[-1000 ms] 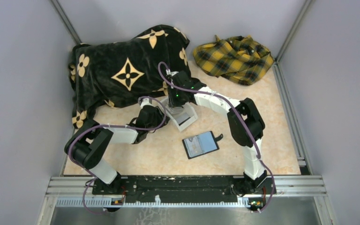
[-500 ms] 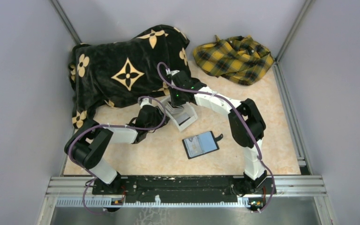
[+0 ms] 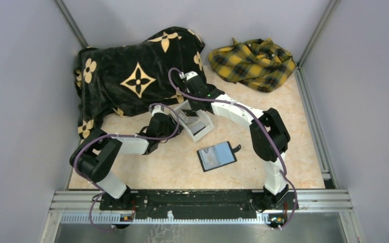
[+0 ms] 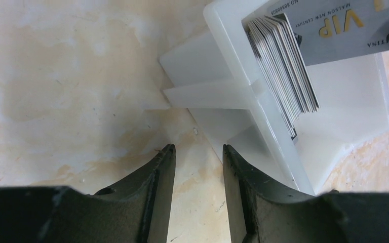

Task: Put the credit cards into the card holder
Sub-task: Pick up the credit card from the storage box.

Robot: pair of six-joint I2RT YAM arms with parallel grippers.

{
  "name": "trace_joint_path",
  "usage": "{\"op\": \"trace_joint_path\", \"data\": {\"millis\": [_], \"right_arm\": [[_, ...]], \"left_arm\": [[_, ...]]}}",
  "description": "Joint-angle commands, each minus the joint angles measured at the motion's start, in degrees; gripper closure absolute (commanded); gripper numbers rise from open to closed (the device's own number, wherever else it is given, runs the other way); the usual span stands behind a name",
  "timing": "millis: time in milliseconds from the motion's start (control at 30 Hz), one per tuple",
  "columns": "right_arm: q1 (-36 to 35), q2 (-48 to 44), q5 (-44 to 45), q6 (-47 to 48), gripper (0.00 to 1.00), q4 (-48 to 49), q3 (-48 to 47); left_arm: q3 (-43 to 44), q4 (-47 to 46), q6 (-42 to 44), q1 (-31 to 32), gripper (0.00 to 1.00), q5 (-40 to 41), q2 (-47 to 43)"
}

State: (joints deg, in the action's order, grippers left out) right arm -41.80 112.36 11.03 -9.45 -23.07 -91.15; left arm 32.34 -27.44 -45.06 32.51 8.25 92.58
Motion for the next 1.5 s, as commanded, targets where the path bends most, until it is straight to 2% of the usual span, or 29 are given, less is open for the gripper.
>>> {"op": "trace_joint_path", "data": {"millis": [0, 133, 600, 700, 833, 933, 967, 1000, 1033, 1233, 1467], "right_arm": [[-0.7, -4.4, 3.4, 2.9, 1.0, 2.5, 2.0], [-0.6, -6.5, 3.4, 3.1, 1.0, 3.0, 3.6], [-0.7, -14.4, 5.1, 4.0, 1.0, 1.3, 6.1], [-0.6, -17.0, 5.4, 3.9, 1.0, 0.4, 7.1], [-0.7, -22.7, 3.4, 2.6, 1.0, -1.4, 9.7], [-0.7, -27.9, 0.1, 0.5, 1.0, -2.4, 13.8], [-0.7, -30.0, -1.1, -0.4, 1.0, -2.4, 15.7], [-0.7, -32.1, -2.4, -1.2, 1.0, -2.3, 17.4], [-0.7, -34.4, -3.7, -2.1, 1.0, -2.2, 19.4], [-0.6, -45.7, -15.8, -6.8, 1.0, -0.4, 30.5], [-0.6, -52.4, -29.5, -12.6, 1.0, 3.2, 38.5]], "left_arm": [[4.2, 2.8, 3.0, -1.1, 0.53, -0.4, 2.2], [9.2, 7.2, 4.9, -2.3, 0.53, -1.2, 5.1], [20.3, 14.1, 9.4, -6.8, 0.53, -3.2, 9.7], [21.1, 17.4, 9.6, -7.1, 0.52, -3.6, 7.1], [15.4, 17.0, 8.2, -7.2, 0.51, -4.3, -1.0], [10.6, 15.5, 7.5, -7.1, 0.48, -9.2, -8.9], [8.8, 14.6, 7.3, -7.1, 0.46, -12.0, -11.5], [6.9, 13.4, 6.9, -7.0, 0.18, -15.6, -14.4], [4.8, 11.5, 6.9, -7.0, 0.03, -18.7, -16.9], [-2.9, 5.7, 6.1, -4.5, 0.0, -30.8, -29.6], [-3.1, 6.7, 12.1, 2.3, 0.04, -36.1, -31.7]]}}
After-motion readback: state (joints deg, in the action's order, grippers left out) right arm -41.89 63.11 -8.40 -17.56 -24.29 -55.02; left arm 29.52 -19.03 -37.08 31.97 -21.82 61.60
